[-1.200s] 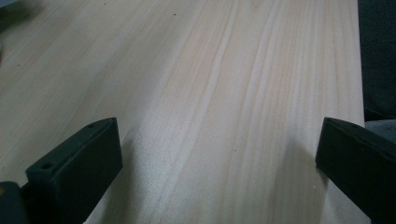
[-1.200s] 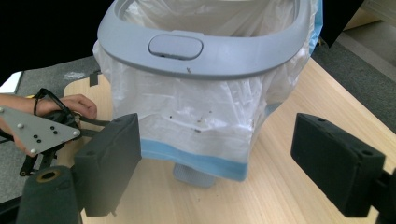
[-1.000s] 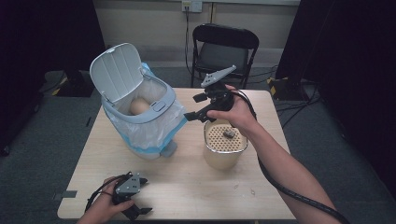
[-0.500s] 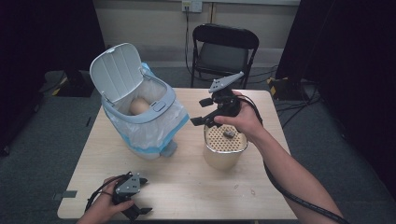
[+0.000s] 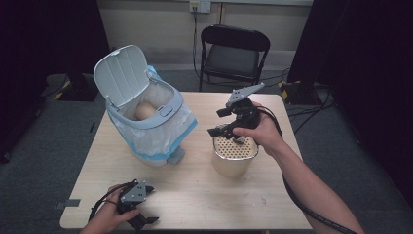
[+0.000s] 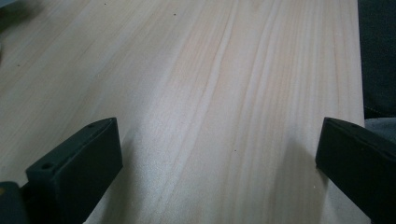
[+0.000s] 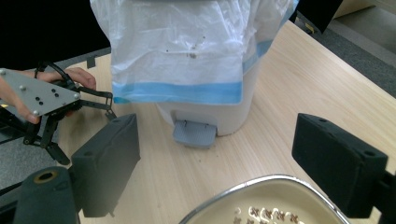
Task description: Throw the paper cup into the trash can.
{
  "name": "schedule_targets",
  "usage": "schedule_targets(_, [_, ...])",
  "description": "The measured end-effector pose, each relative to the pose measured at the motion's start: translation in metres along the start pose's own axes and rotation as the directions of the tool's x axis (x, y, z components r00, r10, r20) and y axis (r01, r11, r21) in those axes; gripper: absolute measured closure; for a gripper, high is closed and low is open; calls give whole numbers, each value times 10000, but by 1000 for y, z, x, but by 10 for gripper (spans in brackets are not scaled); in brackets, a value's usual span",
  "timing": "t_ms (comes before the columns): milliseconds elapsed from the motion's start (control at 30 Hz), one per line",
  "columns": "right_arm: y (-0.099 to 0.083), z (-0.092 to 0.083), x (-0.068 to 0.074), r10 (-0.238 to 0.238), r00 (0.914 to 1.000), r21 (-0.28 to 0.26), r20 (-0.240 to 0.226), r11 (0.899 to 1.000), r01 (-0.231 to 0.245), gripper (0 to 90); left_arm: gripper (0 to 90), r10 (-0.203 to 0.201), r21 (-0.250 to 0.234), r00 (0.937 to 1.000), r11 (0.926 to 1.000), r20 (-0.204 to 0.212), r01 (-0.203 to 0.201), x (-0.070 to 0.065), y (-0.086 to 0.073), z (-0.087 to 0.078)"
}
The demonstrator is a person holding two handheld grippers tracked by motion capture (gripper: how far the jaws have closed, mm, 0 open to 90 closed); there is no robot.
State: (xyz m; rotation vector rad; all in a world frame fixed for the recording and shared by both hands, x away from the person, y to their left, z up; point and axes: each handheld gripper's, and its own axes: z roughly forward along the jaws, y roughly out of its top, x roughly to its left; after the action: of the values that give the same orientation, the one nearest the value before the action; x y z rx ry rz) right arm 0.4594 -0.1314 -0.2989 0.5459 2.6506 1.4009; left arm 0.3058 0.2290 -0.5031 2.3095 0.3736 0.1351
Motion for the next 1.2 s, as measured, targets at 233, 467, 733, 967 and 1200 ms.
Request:
schedule_targets(233, [-10, -7, 0, 123, 9999, 38, 95, 9999, -124, 143, 0, -2, 7, 10000, 10000, -2, 2, 0, 0, 0])
schedule_targets(467, [-19, -12, 1, 103, 9998, 78, 148, 9999, -104, 141, 0, -18, 16, 10000, 10000, 9, 18, 0, 0, 0])
schedule_targets(733, [-29, -13, 1, 199, 9997, 220, 164, 9996, -202, 143, 0, -16, 14, 10000, 10000, 8, 16, 0, 0, 0])
schedule_targets(967, [-37, -16, 3, 107, 9993, 445, 356, 9989, -123, 142, 0, -17, 14, 10000, 10000, 9, 17, 0, 0, 0])
schedule_targets(1200, [-46, -20, 5, 69, 9990, 586, 451, 9982, -95, 142, 0, -16, 14, 10000, 10000, 7, 16, 0, 0, 0])
